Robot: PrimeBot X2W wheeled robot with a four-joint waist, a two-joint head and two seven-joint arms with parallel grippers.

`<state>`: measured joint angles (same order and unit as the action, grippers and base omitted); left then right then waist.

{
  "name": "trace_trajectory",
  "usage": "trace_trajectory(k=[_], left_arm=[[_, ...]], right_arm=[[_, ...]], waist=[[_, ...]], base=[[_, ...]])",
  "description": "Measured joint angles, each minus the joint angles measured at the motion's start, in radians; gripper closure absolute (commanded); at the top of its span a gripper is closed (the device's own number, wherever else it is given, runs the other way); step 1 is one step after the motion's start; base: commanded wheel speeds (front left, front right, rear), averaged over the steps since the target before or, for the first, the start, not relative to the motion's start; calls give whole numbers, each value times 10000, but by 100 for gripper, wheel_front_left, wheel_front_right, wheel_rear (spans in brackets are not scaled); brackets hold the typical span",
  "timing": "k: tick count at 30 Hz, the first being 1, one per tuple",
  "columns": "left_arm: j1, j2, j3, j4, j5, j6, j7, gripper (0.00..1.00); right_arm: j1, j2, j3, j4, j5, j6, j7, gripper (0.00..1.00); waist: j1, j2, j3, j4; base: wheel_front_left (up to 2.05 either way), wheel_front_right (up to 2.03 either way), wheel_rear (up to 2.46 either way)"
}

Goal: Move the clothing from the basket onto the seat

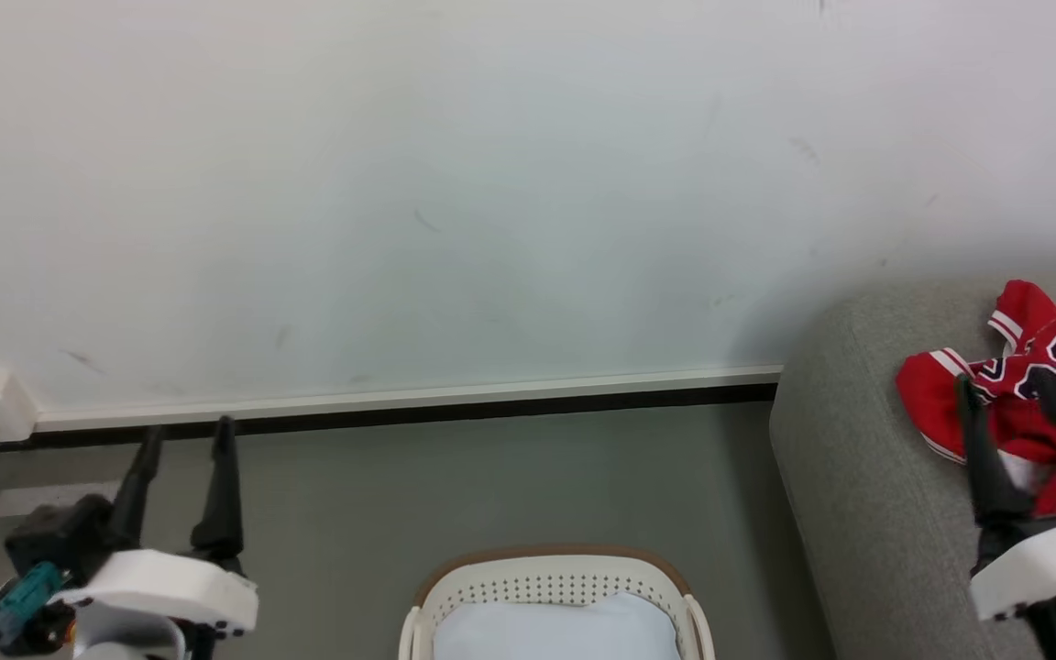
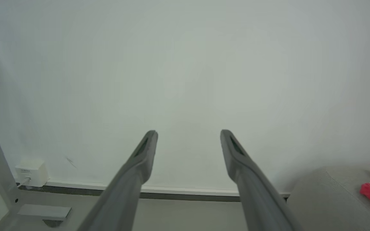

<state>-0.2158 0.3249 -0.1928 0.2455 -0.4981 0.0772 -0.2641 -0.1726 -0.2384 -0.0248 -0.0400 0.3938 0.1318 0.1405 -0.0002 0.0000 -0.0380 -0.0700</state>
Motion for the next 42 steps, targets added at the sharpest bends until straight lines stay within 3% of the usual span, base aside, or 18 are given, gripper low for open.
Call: trace_trajectory(k=[6,14,25,42], left_arm=[[982,-596,1103,40,483,-268,0,0],[1619,-1547,1494,278,1628,-1078,0,0],[1626,-2240,2077,481,2523,-1745,0,0],[1549,-2546,2562,600,2999,-2015,0,0]], right_arm=[[900,832,581,995,-203,-2,-1879,0],[1156,978,1170,2746,-378,0,-3712,0],[845,1174,1549,3875,-407,0,-4017,0],[683,1175,1718,3741,-334,0,-4029,0]], waist=[[0,0,-116,245],[2,0,-210,206],[2,0,-139,42],[2,0,-84,-107]], base=[[0,0,0],[0,0,0],[0,0,0],[0,0,0]])
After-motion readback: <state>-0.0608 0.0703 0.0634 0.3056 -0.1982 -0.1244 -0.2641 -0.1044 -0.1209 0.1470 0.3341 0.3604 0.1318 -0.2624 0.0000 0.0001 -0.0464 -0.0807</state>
